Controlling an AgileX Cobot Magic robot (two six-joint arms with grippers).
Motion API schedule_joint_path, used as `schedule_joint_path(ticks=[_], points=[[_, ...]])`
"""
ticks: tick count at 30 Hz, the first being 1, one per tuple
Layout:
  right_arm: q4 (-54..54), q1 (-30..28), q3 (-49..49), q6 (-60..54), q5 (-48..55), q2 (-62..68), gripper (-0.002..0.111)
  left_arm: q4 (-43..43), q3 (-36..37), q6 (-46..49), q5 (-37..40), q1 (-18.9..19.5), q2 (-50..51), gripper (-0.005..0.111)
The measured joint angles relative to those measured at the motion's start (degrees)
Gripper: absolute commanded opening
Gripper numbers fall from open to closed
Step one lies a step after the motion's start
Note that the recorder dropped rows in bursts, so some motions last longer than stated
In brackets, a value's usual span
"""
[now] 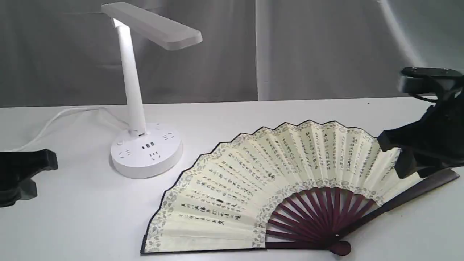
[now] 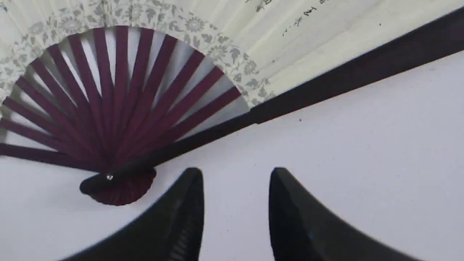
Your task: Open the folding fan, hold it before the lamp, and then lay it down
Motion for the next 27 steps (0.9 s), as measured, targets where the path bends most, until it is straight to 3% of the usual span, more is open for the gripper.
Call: schedule_joint_path(ticks=[8, 19, 27], points=[[-1.6, 0.2, 0.9, 1.0, 4.3, -3.0, 0.027, 0.1, -6.3, 5.3, 7.8, 0.0, 0.0, 0.024], [-1.8, 0.2, 12.8, 1.0, 0.9, -11.8, 0.027, -4.3, -6.4, 14.3, 10.3, 0.0, 3.2, 0.02], [-2.1, 0.2, 16.0, 1.0, -1.5, -18.8, 0.027, -0.6, -6.4, 15.7, 11.1, 0.0, 4.5, 0.02]])
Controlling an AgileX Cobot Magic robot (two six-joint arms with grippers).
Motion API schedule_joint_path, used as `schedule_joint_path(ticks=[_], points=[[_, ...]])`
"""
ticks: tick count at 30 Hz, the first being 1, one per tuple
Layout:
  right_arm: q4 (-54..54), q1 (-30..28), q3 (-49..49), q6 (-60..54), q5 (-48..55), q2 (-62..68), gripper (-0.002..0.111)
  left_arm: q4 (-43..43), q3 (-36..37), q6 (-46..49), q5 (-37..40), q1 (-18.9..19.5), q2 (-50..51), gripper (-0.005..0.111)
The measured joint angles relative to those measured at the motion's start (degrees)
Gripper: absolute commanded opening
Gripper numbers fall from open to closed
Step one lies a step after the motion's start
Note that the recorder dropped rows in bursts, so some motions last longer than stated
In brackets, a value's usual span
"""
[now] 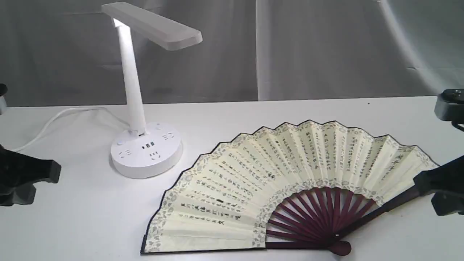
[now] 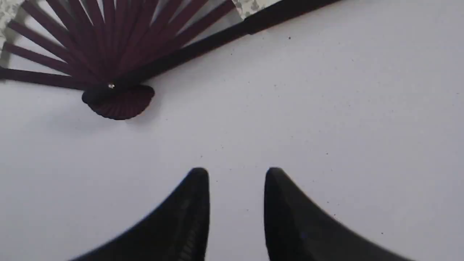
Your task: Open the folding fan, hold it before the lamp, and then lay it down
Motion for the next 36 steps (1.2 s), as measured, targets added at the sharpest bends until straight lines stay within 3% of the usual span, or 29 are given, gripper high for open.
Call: schedule_joint_path(ticks=[4, 9, 15, 26, 30, 36], points=[[1.0, 0.0, 0.0, 0.0, 0.3, -1.1, 0.027, 2.1, 0.0, -0.3, -0.1, 0.0, 0.0, 0.02], [1.7, 0.0, 0.0, 0.2, 2.1, -1.1, 0.025, 2.6, 0.0, -4.0, 0.9, 0.0, 0.1, 0.0], [1.0, 0.0, 0.0, 1.2, 5.6, -1.1, 0.001, 2.9, 0.0, -4.9, 3.7, 0.0, 0.3, 0.0], [-2.5, 0.0, 0.0, 3.1, 6.0, -3.7, 0.0, 2.5, 0.0, -4.5, 5.7, 0.2, 0.3, 0.0], [-3.7, 0.0, 0.0, 3.8, 4.6, -4.4, 0.0, -0.4, 0.0, -1.7, 5.8, 2.1, 0.3, 0.0], [-3.9, 0.0, 0.2, 4.0, 3.9, -4.4, 0.0, -10.1, 0.0, 7.1, 6.4, 8.1, 0.3, 0.0]])
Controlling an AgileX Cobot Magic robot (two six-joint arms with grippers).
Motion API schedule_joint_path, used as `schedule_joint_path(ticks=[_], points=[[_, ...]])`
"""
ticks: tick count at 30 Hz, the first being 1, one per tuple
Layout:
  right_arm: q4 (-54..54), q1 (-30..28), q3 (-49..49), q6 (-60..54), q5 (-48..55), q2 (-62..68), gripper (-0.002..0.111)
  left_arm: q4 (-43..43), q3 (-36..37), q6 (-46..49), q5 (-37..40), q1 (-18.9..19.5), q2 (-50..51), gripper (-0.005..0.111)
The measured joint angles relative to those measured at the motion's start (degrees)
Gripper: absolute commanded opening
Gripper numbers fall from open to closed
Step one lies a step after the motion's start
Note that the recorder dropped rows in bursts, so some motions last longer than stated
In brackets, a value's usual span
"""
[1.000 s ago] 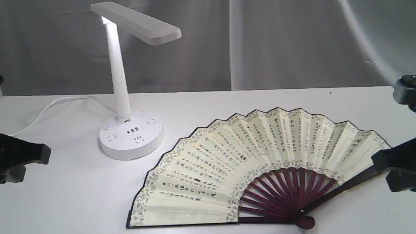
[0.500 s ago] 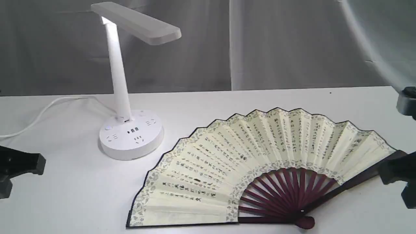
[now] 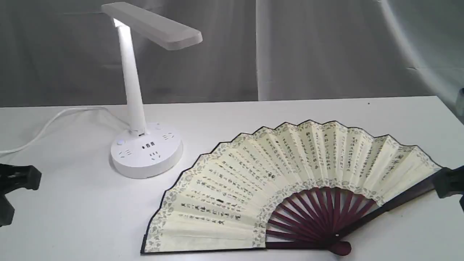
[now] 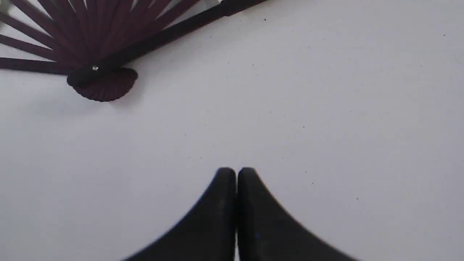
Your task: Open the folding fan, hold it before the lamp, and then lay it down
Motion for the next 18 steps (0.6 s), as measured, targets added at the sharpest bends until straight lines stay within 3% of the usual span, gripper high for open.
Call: schedule_joint_path(ticks=[5, 18], points=[[-0.1, 0.0, 2.5, 0.3, -3.2, 0.0, 0.0, -0.8, 0.0, 1.6, 0.5, 1.9, 0.0, 0.0], [-8.1, 0.0, 3.2, 4.7, -2.3, 0.0, 0.0, 4.8, 0.0, 0.8, 1.1, 0.8, 0.0, 0.0]])
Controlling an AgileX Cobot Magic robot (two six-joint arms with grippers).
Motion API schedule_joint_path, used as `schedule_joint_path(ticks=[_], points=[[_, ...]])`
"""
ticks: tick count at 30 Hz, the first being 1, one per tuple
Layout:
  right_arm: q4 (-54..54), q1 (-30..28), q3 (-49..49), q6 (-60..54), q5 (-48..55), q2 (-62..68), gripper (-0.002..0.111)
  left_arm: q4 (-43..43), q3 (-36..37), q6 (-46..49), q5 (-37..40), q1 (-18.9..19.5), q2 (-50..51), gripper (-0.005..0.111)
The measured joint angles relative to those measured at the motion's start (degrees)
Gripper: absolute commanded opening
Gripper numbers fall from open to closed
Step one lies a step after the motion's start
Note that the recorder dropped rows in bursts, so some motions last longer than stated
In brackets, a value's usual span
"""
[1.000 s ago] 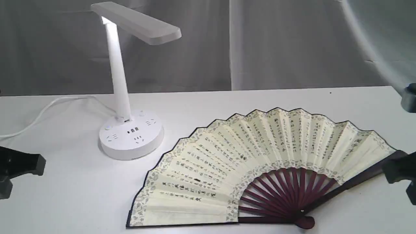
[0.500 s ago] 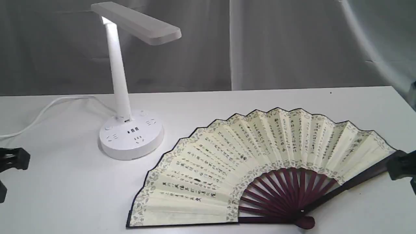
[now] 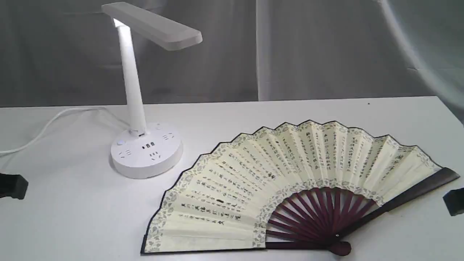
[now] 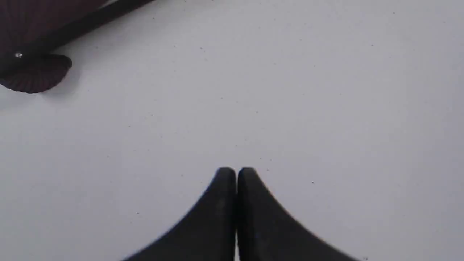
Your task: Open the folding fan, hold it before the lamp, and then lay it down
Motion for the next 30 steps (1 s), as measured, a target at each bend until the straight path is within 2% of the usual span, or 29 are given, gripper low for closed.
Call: schedule_joint_path(ticks=[16, 30], points=[[0.3, 0.0, 0.0, -0.6, -0.2, -0.4, 0.0, 0.1, 0.0, -0.1, 0.1, -0.8, -1.7, 0.0], [0.3, 0.0, 0.0, -0.8, 0.7, -16.0, 0.0, 0.1, 0.0, -0.1, 3.9, -0.9, -18.4, 0.0]])
